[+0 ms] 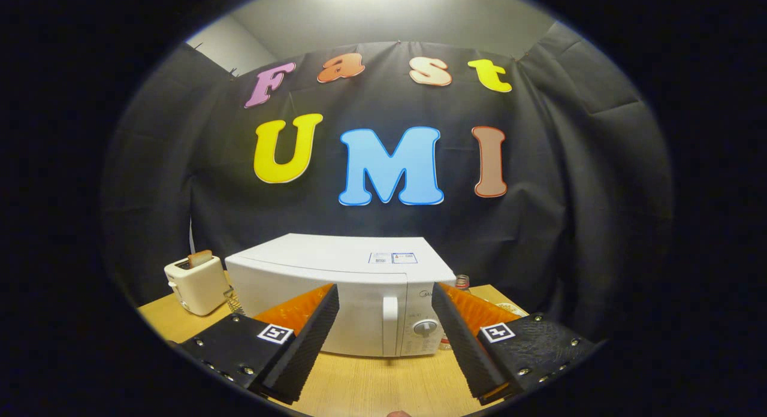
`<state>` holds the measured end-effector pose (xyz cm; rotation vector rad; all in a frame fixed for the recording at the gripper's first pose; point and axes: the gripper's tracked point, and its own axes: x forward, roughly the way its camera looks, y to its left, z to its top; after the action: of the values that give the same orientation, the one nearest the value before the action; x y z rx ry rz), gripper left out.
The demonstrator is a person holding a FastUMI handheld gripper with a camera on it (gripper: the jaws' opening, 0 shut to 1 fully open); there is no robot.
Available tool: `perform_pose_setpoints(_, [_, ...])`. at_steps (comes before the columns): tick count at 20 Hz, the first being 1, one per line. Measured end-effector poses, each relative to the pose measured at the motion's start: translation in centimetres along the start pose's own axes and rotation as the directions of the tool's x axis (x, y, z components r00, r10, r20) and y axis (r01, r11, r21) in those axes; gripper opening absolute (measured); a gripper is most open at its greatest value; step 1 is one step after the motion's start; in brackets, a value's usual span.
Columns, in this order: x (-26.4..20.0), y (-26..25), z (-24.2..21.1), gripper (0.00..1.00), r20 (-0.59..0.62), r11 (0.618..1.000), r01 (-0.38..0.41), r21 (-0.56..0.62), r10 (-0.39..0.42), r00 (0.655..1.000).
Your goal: Open the microwave, put the food inside, and close the microwave door.
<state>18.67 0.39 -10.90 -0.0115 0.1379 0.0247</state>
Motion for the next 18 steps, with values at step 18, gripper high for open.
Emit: perform_pose_setpoints(18, [10.3, -0.7, -11.6, 0.71, -0.213, 1.0, -0.009, 0.009, 0.011, 0.977])
